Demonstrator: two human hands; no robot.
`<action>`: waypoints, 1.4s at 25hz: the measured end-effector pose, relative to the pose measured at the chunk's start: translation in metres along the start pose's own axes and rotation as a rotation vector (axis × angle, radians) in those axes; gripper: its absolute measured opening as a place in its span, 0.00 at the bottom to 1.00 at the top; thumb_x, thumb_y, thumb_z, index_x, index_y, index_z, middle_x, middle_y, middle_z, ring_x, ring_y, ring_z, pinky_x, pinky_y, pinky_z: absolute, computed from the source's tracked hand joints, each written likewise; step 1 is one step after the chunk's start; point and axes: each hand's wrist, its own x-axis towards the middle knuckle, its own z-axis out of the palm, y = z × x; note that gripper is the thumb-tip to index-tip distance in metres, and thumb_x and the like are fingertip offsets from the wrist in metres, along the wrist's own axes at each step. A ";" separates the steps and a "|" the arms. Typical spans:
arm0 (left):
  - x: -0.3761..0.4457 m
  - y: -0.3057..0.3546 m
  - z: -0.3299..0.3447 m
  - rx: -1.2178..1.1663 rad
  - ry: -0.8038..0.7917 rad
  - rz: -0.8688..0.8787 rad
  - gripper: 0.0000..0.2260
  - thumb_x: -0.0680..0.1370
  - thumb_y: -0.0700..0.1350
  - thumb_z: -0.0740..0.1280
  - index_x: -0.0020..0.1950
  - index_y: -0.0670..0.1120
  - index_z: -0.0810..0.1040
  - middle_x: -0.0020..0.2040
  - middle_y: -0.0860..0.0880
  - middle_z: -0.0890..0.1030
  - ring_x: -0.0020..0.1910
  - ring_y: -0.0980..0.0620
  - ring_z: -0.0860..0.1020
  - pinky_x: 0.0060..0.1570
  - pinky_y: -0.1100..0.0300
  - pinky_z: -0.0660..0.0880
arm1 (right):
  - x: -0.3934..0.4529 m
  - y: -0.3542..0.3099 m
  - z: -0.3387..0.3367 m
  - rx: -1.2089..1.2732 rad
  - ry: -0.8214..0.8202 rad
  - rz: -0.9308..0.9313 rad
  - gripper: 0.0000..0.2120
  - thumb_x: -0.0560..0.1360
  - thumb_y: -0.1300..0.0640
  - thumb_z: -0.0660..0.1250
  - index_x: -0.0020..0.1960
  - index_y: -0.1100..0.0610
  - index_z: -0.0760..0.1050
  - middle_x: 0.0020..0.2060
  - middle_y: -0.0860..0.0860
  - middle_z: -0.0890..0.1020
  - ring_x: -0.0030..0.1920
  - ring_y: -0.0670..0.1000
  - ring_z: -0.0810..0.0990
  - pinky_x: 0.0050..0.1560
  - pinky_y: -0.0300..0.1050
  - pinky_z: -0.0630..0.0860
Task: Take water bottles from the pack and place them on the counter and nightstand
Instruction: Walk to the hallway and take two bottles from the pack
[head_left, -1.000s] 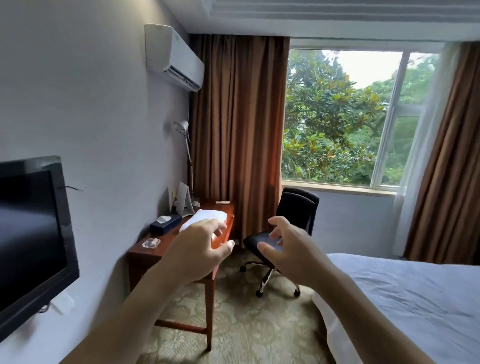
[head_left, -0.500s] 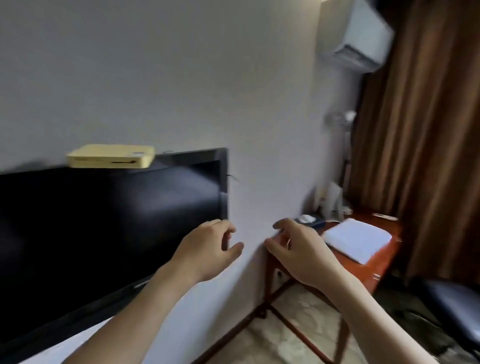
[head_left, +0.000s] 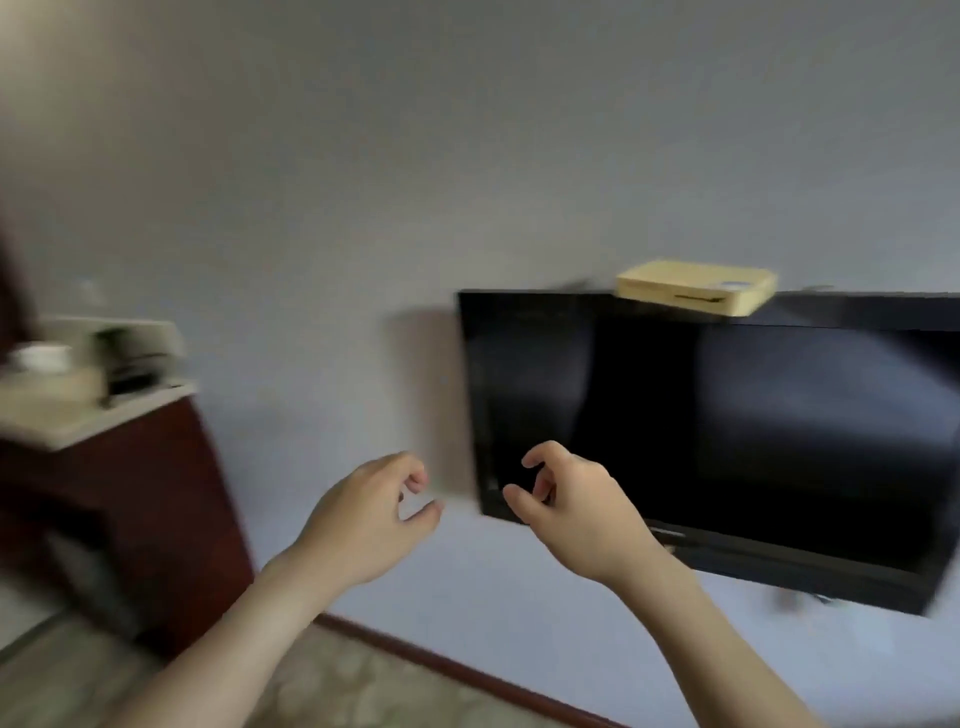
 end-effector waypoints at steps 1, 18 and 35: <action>-0.020 -0.026 -0.022 0.033 0.046 -0.080 0.09 0.74 0.57 0.69 0.48 0.56 0.72 0.44 0.61 0.76 0.45 0.57 0.76 0.42 0.60 0.71 | 0.009 -0.025 0.021 0.024 -0.055 -0.070 0.20 0.75 0.41 0.64 0.62 0.51 0.72 0.43 0.44 0.79 0.42 0.48 0.79 0.45 0.46 0.77; -0.316 -0.303 -0.267 0.352 0.492 -0.784 0.14 0.75 0.60 0.66 0.55 0.54 0.74 0.46 0.59 0.77 0.45 0.58 0.77 0.46 0.56 0.78 | -0.011 -0.448 0.319 0.368 -0.591 -0.830 0.26 0.76 0.41 0.64 0.70 0.50 0.67 0.53 0.45 0.79 0.51 0.46 0.77 0.51 0.41 0.73; -0.158 -0.624 -0.302 0.355 0.475 -0.851 0.14 0.75 0.61 0.65 0.58 0.56 0.75 0.51 0.61 0.78 0.49 0.60 0.77 0.50 0.58 0.80 | 0.239 -0.559 0.594 0.366 -0.654 -0.795 0.26 0.77 0.42 0.64 0.71 0.51 0.67 0.61 0.48 0.79 0.56 0.48 0.79 0.56 0.43 0.76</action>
